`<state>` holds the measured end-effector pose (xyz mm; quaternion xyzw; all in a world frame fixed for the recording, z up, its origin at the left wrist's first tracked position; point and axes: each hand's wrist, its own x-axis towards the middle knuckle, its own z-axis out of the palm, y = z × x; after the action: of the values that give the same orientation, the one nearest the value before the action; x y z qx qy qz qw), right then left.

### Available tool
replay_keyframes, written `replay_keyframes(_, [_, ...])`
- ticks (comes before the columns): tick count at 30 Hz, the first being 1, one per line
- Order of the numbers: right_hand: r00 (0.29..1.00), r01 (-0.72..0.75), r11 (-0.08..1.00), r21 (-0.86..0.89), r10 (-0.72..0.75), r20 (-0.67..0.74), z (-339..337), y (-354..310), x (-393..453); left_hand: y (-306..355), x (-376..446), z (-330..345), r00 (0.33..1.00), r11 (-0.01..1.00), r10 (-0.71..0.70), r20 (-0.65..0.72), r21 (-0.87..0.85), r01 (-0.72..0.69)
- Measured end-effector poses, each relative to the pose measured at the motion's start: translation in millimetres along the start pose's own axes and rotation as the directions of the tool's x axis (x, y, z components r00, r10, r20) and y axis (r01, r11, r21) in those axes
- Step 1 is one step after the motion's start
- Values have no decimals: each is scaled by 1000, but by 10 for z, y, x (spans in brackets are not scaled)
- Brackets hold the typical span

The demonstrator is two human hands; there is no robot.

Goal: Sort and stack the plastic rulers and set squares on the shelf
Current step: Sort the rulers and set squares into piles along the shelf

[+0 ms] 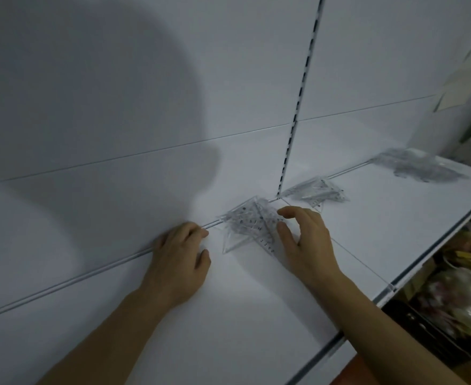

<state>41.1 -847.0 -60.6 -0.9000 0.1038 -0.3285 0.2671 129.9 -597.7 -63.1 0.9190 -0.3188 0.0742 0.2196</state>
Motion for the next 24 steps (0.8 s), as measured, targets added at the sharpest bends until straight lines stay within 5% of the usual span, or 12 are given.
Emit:
replay_keyframes(7, [951,241,970,39,-244,187,-166,9,107,84,-15,-14,1000,998,-30,-7,62,30])
replay_keyframes(14, [855,332,935,126,-354,379,-289,399,850,275,94,-82,989,985,-135,-55,102,140])
replay_keyframes(19, [791,432,881,194,-474,387,-126,495,1276,538,434,-100,908,910,-395,-139,76,407])
replay_keyframes(24, [802,349,876,332,-463,377,62,551,1353,695,580,93,827,886,-460,-323,-102,453])
